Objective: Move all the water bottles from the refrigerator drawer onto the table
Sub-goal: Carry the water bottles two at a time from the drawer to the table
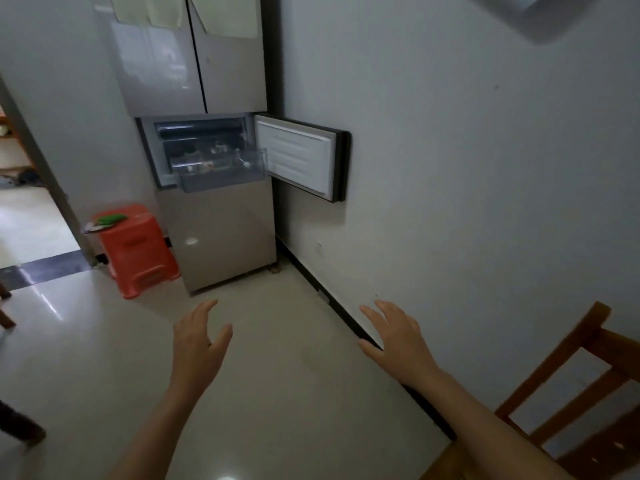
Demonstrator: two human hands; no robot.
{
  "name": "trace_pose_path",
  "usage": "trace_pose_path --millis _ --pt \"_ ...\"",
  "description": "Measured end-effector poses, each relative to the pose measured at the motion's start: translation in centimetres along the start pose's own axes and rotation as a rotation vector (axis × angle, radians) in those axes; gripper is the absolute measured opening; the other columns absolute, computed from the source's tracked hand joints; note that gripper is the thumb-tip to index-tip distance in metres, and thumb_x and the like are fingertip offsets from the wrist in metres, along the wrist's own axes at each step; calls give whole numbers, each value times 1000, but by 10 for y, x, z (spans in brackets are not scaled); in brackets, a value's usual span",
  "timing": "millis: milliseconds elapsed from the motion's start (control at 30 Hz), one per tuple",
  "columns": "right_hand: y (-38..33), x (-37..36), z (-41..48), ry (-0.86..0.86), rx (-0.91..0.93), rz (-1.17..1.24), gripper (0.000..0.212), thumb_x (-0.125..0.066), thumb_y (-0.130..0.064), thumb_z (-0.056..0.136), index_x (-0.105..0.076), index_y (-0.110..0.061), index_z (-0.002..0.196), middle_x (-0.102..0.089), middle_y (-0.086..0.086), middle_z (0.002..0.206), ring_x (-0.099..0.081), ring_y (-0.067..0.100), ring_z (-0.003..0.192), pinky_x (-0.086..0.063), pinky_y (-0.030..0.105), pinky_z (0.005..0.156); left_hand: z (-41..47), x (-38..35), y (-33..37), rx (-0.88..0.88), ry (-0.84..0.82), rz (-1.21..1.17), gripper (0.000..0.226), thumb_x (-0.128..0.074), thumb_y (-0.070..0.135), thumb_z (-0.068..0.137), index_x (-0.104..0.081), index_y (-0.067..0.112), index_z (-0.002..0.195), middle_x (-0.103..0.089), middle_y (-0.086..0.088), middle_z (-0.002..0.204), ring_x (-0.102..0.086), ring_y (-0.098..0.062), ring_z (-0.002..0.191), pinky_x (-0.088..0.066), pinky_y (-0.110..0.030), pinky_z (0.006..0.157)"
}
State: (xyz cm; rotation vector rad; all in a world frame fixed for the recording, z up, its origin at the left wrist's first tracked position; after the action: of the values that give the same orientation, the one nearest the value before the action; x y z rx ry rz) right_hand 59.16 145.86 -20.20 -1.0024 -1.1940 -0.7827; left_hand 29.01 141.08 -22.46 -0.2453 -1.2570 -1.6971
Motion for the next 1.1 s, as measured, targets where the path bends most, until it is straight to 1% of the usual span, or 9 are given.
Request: trace_pose_path --millis 67,133,200,333,467,600,867,967,1100 --pt "2 -4 35 16 35 20 88 -12 -66 68 -25 -23 144 -22 9 152 -17 22 142 -16 40 112 31 -10 -12 20 9 -6 45 -72 0 73 -55 -9 114 -59 -29 113 -53 -45 106 -35 -51 93" --pt "1 -2 71 30 55 5 81 -19 -64 74 -21 -25 145 -17 7 153 -12 20 143 -12 38 113 62 -17 -24 38 0 -15 47 -67 15 74 -56 -8 114 -59 -28 113 -53 -45 106 -38 -53 92" --pt "-2 -2 108 12 75 -10 81 -17 -63 74 -20 -25 145 -16 6 154 -11 20 143 -12 37 113 94 -25 -36 42 -2 -42 50 -59 20 72 -56 -6 115 -59 -26 114 -54 -43 106 -39 -53 92" --pt "-11 -7 178 14 99 -13 93 -4 -66 63 -20 -25 145 -17 5 153 -13 19 142 -14 36 112 147 -39 -58 29 20 -33 47 -69 8 76 -54 -5 119 -56 -25 119 -50 -42 112 -36 -48 96" --pt "-19 -16 225 -25 133 3 79 -20 -61 75 -19 -25 145 -18 4 153 -13 18 142 -14 36 113 174 -52 -74 75 -11 -12 52 -55 27 74 -56 -3 116 -58 -23 117 -51 -40 110 -35 -45 95" --pt "-17 -28 280 -58 153 10 85 -14 -66 71 -20 -24 145 -19 6 153 -14 19 142 -15 38 112 201 -71 -94 110 -17 23 67 -40 47 72 -57 -2 115 -58 -23 117 -51 -41 110 -35 -45 94" --pt "-7 -41 414 -68 227 58 67 -36 -55 87 -22 -22 144 -22 6 152 -17 19 141 -17 36 111 287 -102 -119 165 26 90 65 -41 45 71 -58 -2 114 -60 -22 114 -52 -42 106 -36 -44 92" --pt "-2 -42 476 -42 266 92 89 -12 -67 68 -25 -22 144 -25 7 151 -20 20 140 -18 38 111 334 -117 -126 175 74 117 63 -42 43 71 -59 -2 112 -61 -22 112 -54 -42 104 -37 -43 90" --pt "1 -38 555 -65 315 121 93 -5 -68 61 -19 -28 145 -19 2 153 -16 18 141 -17 38 112 394 -139 -127 205 120 129 61 -42 41 71 -60 -1 111 -61 -21 111 -55 -40 103 -35 -40 90"
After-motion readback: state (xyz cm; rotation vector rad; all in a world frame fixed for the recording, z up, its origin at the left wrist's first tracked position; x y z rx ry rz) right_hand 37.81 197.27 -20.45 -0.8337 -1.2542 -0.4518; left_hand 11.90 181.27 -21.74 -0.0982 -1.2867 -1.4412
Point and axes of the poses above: each hand's wrist, its own z-axis towards the middle knuckle, its own x-axis out of the back of the hand, y = z × x, the point moved 1 cm from there along z, towards the middle knuckle
